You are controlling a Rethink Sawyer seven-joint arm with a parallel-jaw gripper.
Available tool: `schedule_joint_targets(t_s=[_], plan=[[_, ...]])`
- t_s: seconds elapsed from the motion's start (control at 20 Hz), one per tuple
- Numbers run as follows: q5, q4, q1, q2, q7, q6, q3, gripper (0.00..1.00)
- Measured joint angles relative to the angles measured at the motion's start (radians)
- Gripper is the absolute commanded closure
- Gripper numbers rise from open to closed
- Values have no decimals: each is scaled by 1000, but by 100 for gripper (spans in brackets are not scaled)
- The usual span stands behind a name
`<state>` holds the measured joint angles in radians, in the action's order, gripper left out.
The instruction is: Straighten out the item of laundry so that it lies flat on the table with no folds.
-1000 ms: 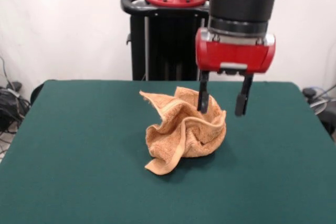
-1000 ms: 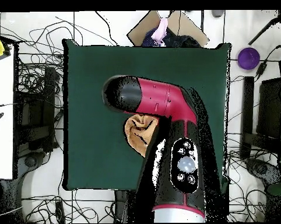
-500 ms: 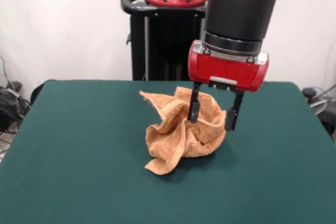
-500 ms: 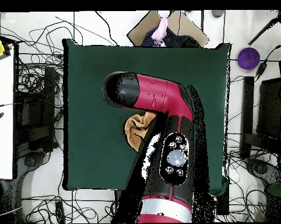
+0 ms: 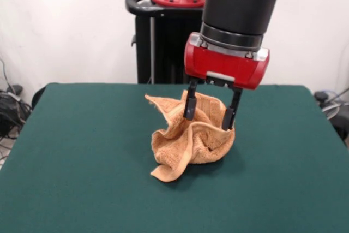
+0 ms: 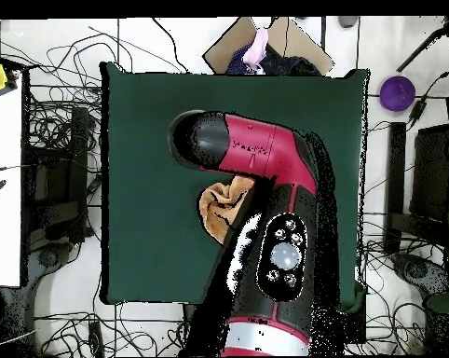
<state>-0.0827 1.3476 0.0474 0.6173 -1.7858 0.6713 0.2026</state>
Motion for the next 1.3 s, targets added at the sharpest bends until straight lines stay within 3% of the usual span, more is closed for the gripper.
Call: schedule_joint_targets(t_s=[1.3], plan=[[-2, -4, -135, -20, 0, 0, 92, 0]])
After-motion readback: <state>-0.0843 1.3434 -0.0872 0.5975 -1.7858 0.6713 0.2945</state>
